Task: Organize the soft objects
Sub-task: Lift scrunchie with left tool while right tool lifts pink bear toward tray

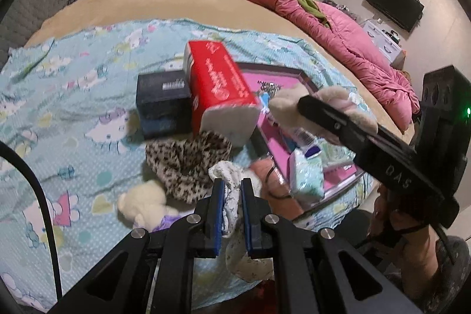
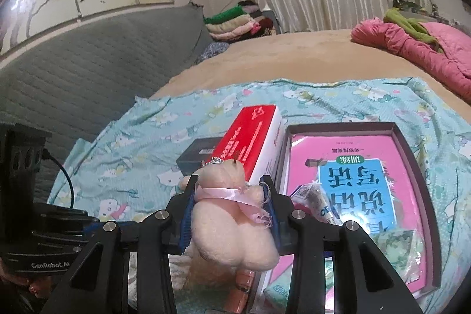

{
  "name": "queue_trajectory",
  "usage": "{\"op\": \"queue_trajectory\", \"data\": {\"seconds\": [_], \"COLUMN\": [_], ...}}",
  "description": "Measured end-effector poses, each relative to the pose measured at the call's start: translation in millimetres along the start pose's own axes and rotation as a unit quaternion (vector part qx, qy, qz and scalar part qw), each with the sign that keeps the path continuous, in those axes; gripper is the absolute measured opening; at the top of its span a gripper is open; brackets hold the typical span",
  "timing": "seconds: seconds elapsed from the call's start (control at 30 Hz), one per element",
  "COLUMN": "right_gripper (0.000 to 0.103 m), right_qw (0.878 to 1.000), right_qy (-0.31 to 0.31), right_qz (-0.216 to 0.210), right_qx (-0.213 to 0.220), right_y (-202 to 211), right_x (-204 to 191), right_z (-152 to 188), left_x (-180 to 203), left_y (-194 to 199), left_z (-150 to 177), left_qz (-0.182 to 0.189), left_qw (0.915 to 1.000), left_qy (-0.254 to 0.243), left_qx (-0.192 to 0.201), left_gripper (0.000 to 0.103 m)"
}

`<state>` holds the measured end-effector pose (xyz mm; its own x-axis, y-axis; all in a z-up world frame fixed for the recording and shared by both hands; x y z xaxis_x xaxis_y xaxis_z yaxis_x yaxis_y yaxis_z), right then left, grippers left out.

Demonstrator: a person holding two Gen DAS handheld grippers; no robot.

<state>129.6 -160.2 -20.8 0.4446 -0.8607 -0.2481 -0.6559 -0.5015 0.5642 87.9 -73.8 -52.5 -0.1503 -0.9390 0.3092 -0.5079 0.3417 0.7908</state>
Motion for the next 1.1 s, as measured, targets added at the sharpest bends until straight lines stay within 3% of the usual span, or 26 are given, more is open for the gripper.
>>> {"op": "queue_trajectory", "data": {"seconds": [0.37, 1.1], "right_gripper": [0.042, 0.042], "right_qw": [0.999, 0.988], "right_qy": [-0.022, -0.079], "right_qz": [0.003, 0.06], "right_qx": [0.035, 0.118], "right_y": [21, 90], "right_x": [15, 82], "right_z": [-14, -34], "left_x": [27, 81], "left_y": [12, 11], "left_z": [-33, -71], "left_qz": [-0.019, 0.0], "left_qw": [0.9989, 0.997], "left_qy": [-0.027, -0.054], "left_qx": [0.032, 0.055], "left_gripper": [0.011, 0.011]}}
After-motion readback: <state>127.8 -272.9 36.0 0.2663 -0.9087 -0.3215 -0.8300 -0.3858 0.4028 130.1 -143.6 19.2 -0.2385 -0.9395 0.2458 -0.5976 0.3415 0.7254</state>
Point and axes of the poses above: each gripper's, at about its wrist camera, not at the fingertips, and y roughly against the way its jaws point, x to its right, z to its underside, the point moved 10 cm from there along -y, roughly the way its jaws point, and after that the axes turned 3 degrees about y, right-handed, at the moved point
